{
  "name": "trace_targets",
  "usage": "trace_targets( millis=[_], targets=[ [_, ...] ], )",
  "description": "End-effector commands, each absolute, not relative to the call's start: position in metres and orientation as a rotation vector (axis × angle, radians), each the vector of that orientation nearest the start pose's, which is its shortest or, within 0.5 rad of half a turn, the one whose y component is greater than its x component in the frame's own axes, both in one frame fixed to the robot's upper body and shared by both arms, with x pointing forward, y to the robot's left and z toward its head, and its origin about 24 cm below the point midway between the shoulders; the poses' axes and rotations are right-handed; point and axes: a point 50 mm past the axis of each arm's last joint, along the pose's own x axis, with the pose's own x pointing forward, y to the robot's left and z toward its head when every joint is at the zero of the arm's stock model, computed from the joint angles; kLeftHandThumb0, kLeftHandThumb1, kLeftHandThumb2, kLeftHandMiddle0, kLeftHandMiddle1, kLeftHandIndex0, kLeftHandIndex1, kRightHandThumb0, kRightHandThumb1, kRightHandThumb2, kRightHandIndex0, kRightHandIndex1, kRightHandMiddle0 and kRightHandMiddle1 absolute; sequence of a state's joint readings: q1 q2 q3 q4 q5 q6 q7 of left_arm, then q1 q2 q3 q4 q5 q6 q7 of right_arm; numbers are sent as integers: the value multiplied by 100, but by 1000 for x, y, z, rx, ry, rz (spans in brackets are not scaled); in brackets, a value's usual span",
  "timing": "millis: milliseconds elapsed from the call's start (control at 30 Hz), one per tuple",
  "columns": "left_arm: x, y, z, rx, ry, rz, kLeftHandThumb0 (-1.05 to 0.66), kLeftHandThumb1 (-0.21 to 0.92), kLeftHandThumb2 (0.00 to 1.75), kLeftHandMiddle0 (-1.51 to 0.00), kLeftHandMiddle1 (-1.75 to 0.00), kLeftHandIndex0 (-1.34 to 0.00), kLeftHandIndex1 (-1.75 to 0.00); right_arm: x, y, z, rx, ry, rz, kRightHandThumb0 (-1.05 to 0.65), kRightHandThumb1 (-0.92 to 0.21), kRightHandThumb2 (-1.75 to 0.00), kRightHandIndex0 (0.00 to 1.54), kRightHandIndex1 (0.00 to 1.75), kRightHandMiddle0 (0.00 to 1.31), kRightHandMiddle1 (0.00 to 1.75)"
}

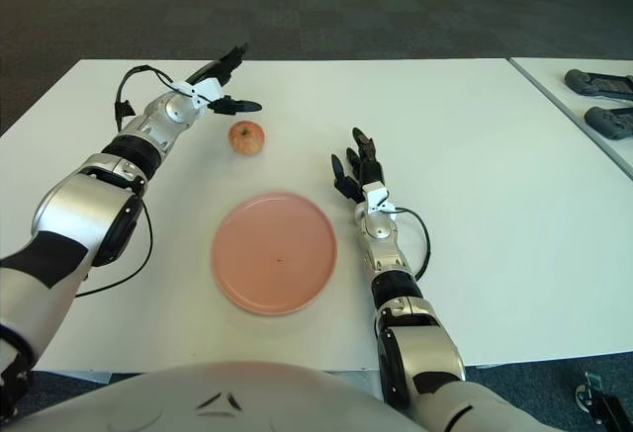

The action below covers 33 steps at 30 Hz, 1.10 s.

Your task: Put the apple into the plate.

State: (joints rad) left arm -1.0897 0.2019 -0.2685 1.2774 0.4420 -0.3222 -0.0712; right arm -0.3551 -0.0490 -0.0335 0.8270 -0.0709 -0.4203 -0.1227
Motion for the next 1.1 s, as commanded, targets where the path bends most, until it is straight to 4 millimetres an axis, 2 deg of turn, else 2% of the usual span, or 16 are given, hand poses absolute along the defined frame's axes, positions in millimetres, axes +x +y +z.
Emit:
trace_targets(
  millis=[0, 400, 633, 1067],
  targets=[
    [410, 98, 130, 931, -82, -429, -105, 87, 10, 0, 0, 0, 0, 281, -151, -40, -132, 215, -50, -62, -92, -56, 21, 1, 0, 33],
    [402, 86, 104, 970, -6, -455, -105, 89, 10, 0, 0, 0, 0, 280, -151, -40, -137, 209, -51, -62, -92, -59, 21, 1, 0, 35],
    [399, 93, 89, 1060, 57, -449, -105, 92, 11, 0, 0, 0, 0, 280, -152, -40, -146, 211, -60, -62, -92, -57, 22, 1, 0, 36],
    [394, 98, 73, 1146, 144, -444, -105, 92, 26, 0, 0, 0, 0, 278, -152, -40, -142, 207, -65, -60, -92, -53, 22, 1, 0, 36]
  ],
)
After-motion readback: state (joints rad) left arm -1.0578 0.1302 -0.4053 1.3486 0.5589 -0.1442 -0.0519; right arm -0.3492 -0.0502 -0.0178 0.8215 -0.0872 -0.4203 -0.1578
